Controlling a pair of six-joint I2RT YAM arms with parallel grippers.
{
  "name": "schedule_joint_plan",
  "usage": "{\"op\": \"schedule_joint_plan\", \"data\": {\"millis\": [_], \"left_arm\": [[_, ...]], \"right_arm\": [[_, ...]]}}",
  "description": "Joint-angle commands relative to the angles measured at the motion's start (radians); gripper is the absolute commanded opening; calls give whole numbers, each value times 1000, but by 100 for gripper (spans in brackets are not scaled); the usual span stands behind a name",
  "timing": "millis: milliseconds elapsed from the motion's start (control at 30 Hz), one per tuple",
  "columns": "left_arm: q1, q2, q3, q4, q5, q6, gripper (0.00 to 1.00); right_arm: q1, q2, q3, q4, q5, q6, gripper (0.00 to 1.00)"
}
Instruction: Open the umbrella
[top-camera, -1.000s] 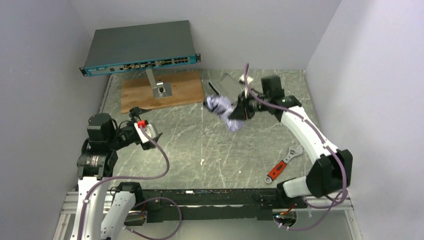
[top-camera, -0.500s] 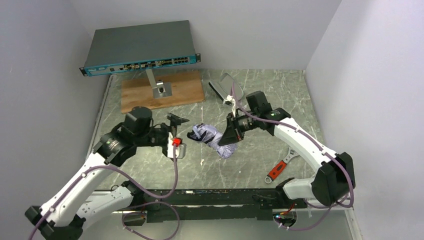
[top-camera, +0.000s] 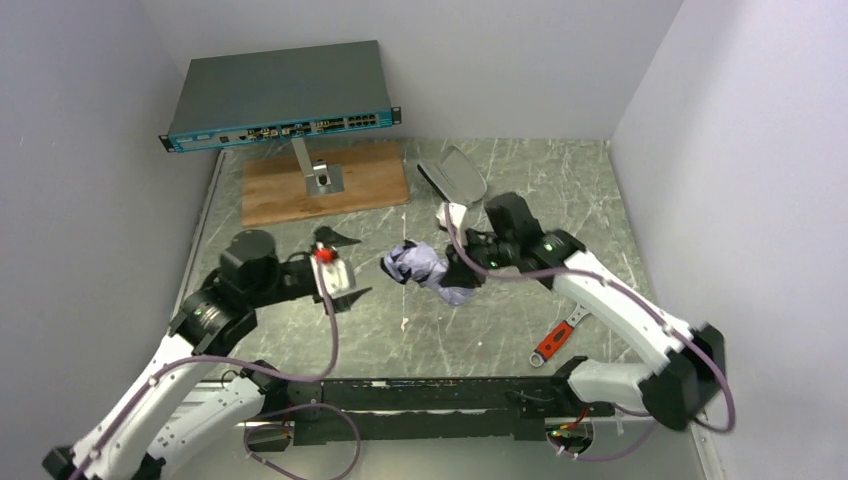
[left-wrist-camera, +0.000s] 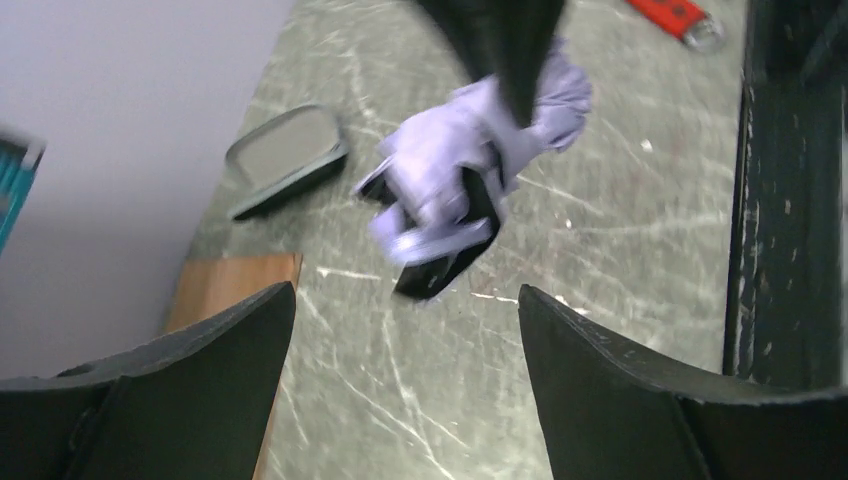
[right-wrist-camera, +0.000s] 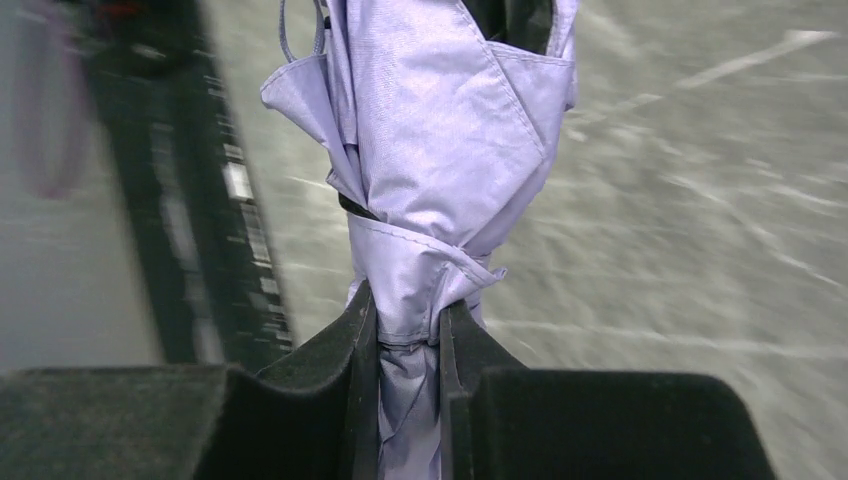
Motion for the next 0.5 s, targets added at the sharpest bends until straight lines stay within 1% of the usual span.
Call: {"op": "schedule_joint_plan", "data": {"millis": [0, 33, 100, 133, 200, 333, 400, 467], "left_arm": [[243, -23, 79, 33, 136, -517, 86], [282, -4, 110, 1, 159, -592, 86], [393, 35, 168, -58, 312, -670, 82], [415, 48, 184, -69, 377, -711, 80], [467, 44, 178, -14, 447, -792, 77], [537, 80, 219, -23, 486, -783, 73], [541, 99, 217, 21, 538, -786, 67], [540, 121, 209, 48, 565, -789, 65]], "right_arm": [[19, -289, -195, 236, 348, -288, 0], [18, -325, -232, 292, 376, -334, 0], [27, -450, -364, 424, 432, -411, 0], [31, -505, -418, 475, 444, -451, 0], [39, -599, -497, 558, 449, -524, 0], [49, -730, -593, 634, 395, -649, 0], [53, -754, -625, 667, 363, -705, 0], [54, -744, -629, 694, 354, -707, 0]]}}
